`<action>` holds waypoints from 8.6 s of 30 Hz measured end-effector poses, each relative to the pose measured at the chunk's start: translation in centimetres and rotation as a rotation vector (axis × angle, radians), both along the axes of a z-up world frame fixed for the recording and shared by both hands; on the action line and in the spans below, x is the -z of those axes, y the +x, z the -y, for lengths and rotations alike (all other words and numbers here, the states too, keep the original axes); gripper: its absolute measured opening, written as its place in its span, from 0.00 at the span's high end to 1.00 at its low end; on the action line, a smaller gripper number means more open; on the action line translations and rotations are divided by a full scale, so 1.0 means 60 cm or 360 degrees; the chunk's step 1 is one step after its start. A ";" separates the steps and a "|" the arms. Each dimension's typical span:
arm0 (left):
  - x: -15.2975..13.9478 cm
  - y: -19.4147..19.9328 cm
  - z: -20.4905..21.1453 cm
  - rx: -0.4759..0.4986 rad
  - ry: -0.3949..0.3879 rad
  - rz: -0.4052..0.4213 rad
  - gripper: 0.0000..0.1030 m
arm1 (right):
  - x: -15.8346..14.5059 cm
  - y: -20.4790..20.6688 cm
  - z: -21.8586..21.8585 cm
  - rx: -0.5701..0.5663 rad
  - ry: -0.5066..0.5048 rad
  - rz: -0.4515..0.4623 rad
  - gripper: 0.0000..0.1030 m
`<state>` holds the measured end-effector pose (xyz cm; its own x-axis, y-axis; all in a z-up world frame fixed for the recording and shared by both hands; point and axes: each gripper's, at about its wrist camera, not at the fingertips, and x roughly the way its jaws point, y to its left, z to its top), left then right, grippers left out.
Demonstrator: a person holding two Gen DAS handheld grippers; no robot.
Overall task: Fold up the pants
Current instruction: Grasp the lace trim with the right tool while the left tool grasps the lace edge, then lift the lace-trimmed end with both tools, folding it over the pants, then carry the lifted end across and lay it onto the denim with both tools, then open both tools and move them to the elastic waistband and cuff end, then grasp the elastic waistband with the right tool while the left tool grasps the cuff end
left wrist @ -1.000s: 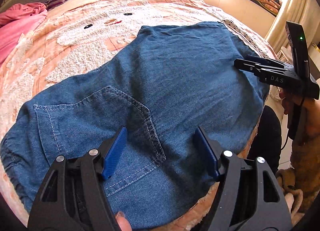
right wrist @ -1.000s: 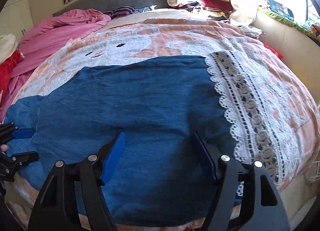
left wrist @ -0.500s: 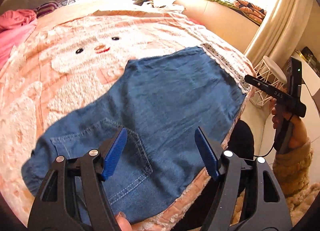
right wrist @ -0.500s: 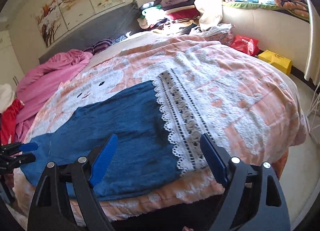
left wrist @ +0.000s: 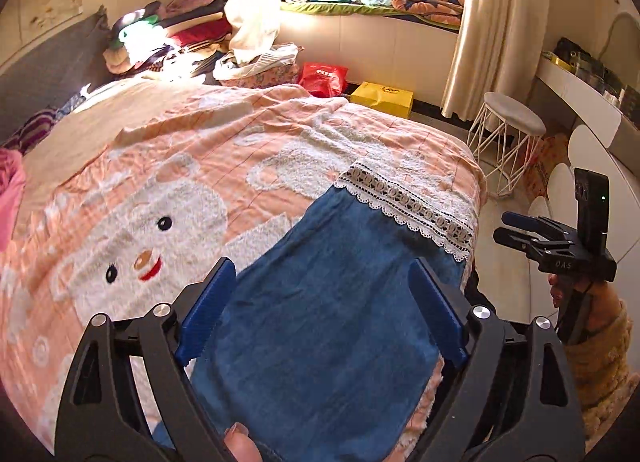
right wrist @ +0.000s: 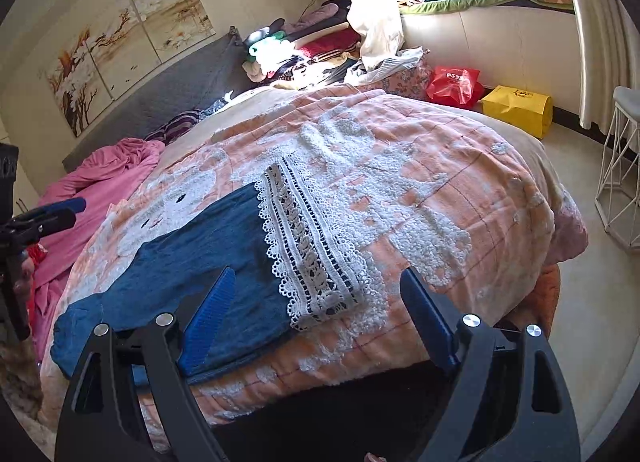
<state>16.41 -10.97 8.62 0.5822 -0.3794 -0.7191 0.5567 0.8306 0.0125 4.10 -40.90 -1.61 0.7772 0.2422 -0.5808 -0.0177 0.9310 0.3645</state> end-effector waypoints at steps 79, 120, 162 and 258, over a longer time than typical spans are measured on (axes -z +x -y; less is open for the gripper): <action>0.103 0.190 -0.096 0.0302 -0.0417 -0.0601 0.83 | -0.040 0.043 -0.340 -0.0903 -0.0185 0.0121 0.76; 0.209 0.115 -0.213 -0.0274 -0.0336 -0.0767 0.75 | 0.022 -0.056 -0.495 -0.1405 -0.0474 -0.0030 0.62; 0.174 0.063 -0.222 -0.0447 -0.0356 -0.0664 0.78 | -0.018 -0.045 -0.440 -0.1305 -0.0437 0.0039 0.84; 0.172 -0.188 -0.457 -0.0984 -0.0952 -0.0627 0.48 | -0.025 -0.055 -0.674 -0.1472 -0.0658 0.0239 0.71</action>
<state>5.16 16.46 -1.70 0.5601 -0.4541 -0.6929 -0.1111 0.7876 -0.6060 0.81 -0.48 -0.09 0.4592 0.5867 -0.6671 -0.8120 0.5818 -0.0473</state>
